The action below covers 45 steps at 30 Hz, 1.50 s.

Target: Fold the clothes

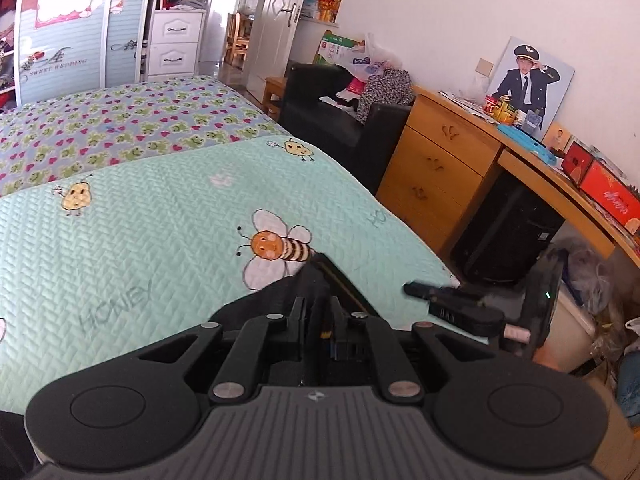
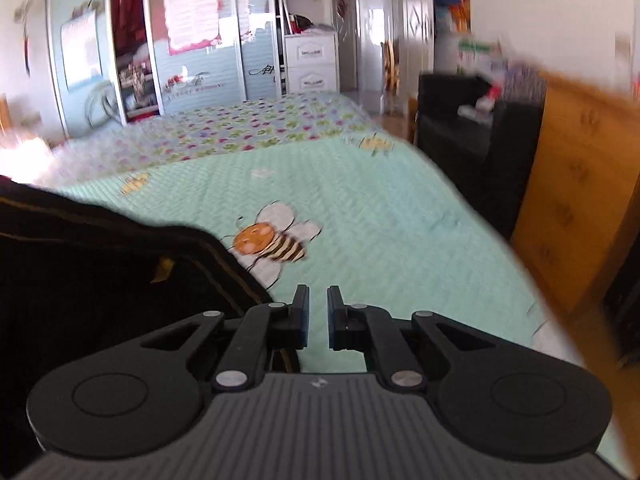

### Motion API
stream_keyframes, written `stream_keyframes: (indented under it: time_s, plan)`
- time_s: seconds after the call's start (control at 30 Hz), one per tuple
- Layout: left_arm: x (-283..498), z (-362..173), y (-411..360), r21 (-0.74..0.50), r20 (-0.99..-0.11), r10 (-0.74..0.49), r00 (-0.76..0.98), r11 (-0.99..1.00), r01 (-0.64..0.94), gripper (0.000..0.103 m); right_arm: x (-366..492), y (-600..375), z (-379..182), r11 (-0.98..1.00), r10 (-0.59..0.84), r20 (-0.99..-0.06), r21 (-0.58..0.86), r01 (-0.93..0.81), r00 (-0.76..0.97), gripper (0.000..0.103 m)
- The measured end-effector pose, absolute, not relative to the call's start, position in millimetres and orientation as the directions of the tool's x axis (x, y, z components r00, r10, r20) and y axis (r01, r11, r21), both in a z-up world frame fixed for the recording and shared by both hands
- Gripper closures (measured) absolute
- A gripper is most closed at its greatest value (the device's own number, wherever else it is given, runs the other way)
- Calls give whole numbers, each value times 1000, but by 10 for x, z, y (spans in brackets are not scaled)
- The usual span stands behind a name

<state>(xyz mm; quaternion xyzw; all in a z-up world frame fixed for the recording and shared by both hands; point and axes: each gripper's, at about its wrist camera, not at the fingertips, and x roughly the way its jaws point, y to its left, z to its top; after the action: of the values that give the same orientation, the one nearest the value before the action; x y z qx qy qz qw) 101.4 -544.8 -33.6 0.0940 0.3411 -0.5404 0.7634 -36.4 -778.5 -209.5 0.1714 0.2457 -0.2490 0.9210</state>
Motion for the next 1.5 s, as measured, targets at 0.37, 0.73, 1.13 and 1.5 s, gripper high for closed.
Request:
stream_keyframes:
  time_s: [0.37, 0.73, 1.13, 1.5]
  plan:
    - [1124, -164, -5528, -228, -611, -769, 187, 397, 889, 96, 437, -7204, -2683, 737, 312, -479, 667, 109, 820, 88]
    - [1107, -384, -5481, -400, -584, -809, 75, 367, 840, 96, 884, -7147, -3080, 628, 232, -525, 724, 287, 819, 86]
    - [867, -792, -5694, -575, -544, -833, -100, 283, 768, 95, 655, -7325, -3297, 287, 163, -211, 945, 158, 964, 34]
    - [642, -1079, -4847, -692, -437, -896, -75, 282, 664, 61, -1166, -7601, -2900, 308, 29, -387, 881, 360, 922, 28]
